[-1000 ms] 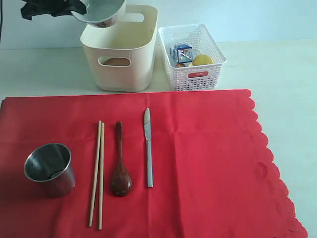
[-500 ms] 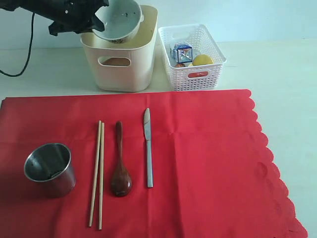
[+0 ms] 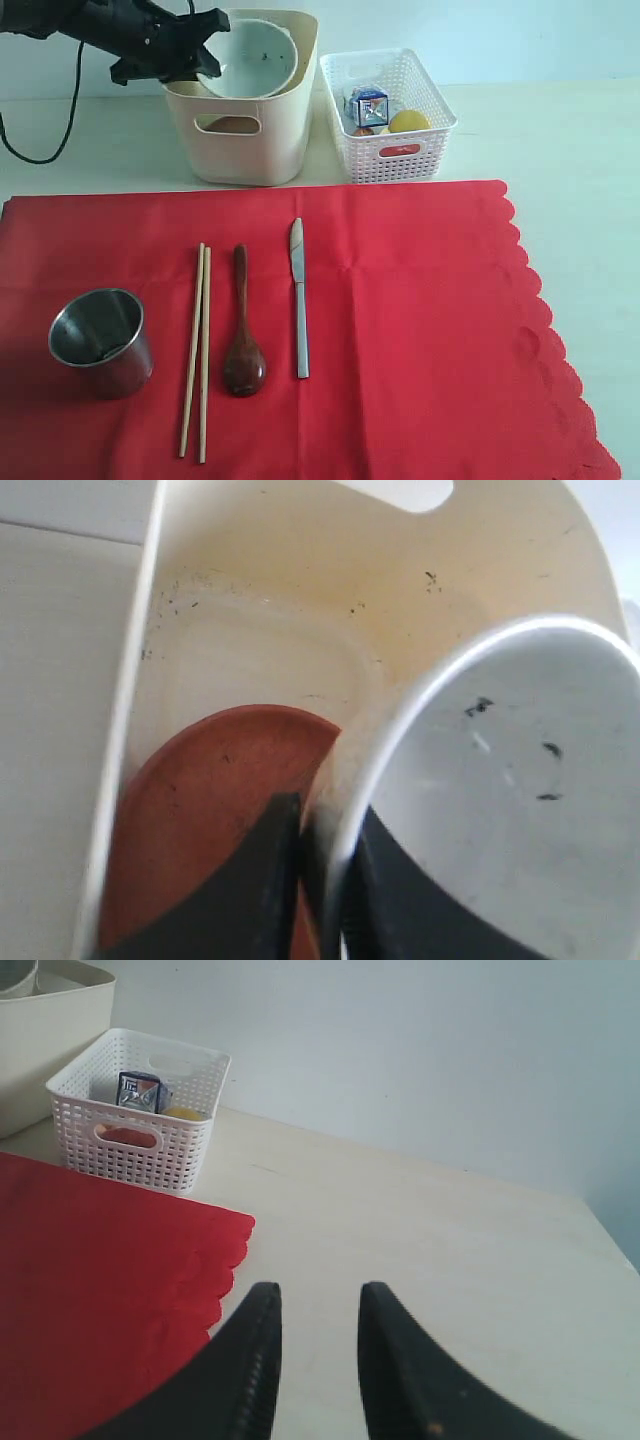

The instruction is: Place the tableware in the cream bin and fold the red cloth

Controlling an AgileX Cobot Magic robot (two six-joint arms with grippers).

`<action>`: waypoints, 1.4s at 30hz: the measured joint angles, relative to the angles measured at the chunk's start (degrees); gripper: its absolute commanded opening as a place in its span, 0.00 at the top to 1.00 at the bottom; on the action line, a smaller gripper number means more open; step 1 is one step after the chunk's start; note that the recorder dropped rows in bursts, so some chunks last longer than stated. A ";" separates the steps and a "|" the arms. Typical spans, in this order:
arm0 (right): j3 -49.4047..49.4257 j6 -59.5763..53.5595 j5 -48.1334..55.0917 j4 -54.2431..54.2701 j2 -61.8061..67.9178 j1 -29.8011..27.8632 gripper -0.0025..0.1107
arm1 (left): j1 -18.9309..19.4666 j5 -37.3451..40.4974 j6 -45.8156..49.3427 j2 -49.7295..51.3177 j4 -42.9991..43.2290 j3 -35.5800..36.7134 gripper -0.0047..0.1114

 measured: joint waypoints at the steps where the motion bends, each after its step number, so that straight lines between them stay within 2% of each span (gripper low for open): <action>1: 0.00 0.00 0.00 0.00 0.00 0.00 0.74 | -0.09 0.00 0.00 0.00 0.00 0.00 0.69; 4: 0.00 0.00 0.00 0.00 0.00 0.00 0.74 | -0.23 0.10 0.00 0.09 -0.13 -0.99 0.65; 9: 0.00 0.00 0.00 0.00 0.00 0.00 0.74 | -0.23 0.48 0.00 -0.32 -0.13 -3.46 0.64; 13: 0.00 0.00 0.00 0.00 0.00 0.00 0.74 | -0.23 2.32 0.00 -4.66 -0.13 -3.93 0.64; 26: 0.12 0.00 -0.09 0.00 0.10 0.00 0.74 | 0.71 19.32 -0.60 -14.75 8.73 -3.93 0.65; 33: 3.03 0.00 -5.51 -0.85 0.10 0.00 0.74 | 0.71 28.22 -2.53 -17.54 13.03 -3.93 0.65; 42: 5.08 0.00 -7.44 -1.29 0.10 0.00 0.74 | 0.71 30.71 -3.69 -24.84 18.05 2.13 0.65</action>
